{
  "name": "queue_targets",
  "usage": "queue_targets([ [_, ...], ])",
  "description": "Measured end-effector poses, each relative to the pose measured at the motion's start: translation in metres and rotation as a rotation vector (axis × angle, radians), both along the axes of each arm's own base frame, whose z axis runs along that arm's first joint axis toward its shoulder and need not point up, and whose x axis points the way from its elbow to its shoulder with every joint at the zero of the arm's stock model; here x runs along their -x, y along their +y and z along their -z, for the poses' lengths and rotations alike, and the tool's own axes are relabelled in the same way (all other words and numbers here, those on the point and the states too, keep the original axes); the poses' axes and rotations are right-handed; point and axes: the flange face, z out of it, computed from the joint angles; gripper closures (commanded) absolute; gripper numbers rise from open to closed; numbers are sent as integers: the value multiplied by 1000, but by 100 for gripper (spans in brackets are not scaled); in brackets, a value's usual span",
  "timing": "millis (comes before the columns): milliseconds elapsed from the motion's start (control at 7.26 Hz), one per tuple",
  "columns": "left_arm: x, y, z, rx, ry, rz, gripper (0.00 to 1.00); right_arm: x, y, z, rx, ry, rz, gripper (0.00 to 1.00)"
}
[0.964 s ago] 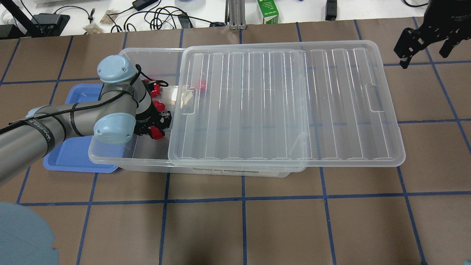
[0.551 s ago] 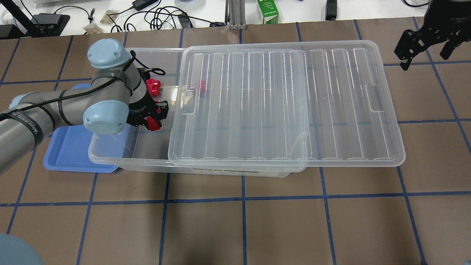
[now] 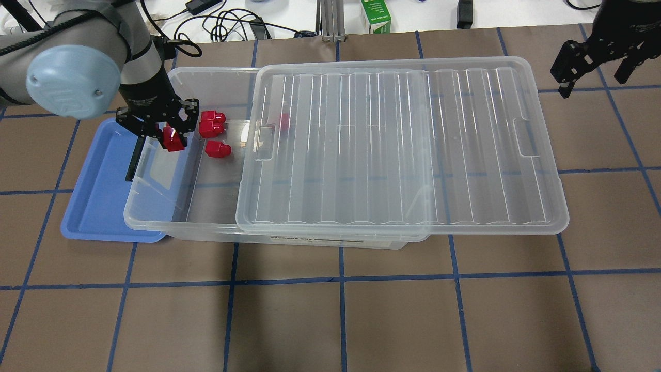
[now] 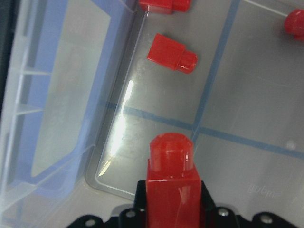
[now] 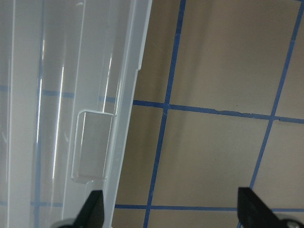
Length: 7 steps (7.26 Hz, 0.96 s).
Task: Place red block in blue tray from box
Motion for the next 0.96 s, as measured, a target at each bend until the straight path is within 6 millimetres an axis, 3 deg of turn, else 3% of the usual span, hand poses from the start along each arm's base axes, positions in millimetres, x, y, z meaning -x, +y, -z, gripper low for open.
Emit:
queue_targets([
  [275, -69, -7, -4, -35, 3, 96, 100, -1, 1, 0, -2, -3, -2, 0],
  [551, -143, -12, 15, -59, 38, 200, 100, -1, 2, 3, -9, -5, -3, 0],
  [688, -163, -19, 31, -56, 47, 260, 100, -1, 2, 4, -13, -5, -3, 0],
  [964, -197, -34, 82, -36, 80, 315, 100, 1, 1, 13, -29, -7, 0, 0],
])
